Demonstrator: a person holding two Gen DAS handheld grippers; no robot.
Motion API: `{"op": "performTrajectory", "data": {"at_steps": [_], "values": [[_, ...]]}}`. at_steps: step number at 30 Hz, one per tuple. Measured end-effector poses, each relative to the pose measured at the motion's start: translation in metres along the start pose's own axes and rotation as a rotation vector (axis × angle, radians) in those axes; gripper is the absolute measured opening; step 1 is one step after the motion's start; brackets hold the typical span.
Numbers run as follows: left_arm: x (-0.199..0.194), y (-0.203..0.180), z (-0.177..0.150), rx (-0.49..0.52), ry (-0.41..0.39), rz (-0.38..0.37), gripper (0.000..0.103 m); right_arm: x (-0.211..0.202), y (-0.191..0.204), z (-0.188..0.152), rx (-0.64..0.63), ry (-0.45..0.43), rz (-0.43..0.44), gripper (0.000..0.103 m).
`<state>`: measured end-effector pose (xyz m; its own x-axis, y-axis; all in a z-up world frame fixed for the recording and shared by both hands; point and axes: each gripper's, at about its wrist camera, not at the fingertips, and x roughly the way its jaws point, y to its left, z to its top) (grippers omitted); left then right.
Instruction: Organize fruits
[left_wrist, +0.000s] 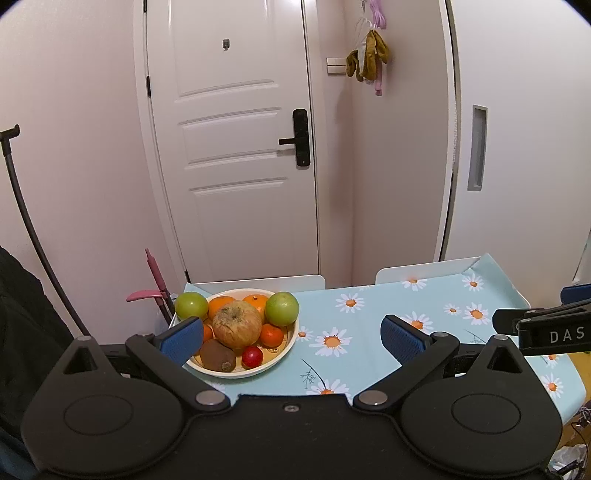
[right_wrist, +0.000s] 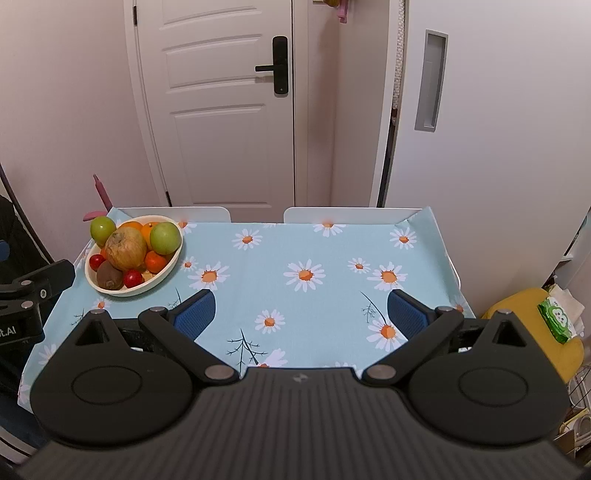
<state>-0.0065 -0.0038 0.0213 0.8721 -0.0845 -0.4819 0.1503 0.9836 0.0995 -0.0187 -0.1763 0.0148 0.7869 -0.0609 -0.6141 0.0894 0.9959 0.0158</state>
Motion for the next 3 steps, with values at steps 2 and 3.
{"op": "performTrajectory", "data": {"at_steps": [2,3], "values": [[-0.0004,0.0005,-0.0004,-0.004,-0.005,-0.003,0.103,0.0002,-0.0004,0.0002,0.000,0.000,0.001,0.103],[-0.0005,0.0008,-0.0004,-0.006,-0.007,-0.003,0.103,0.0003,-0.0007,0.0002,0.000,0.001,0.002,0.103]]}}
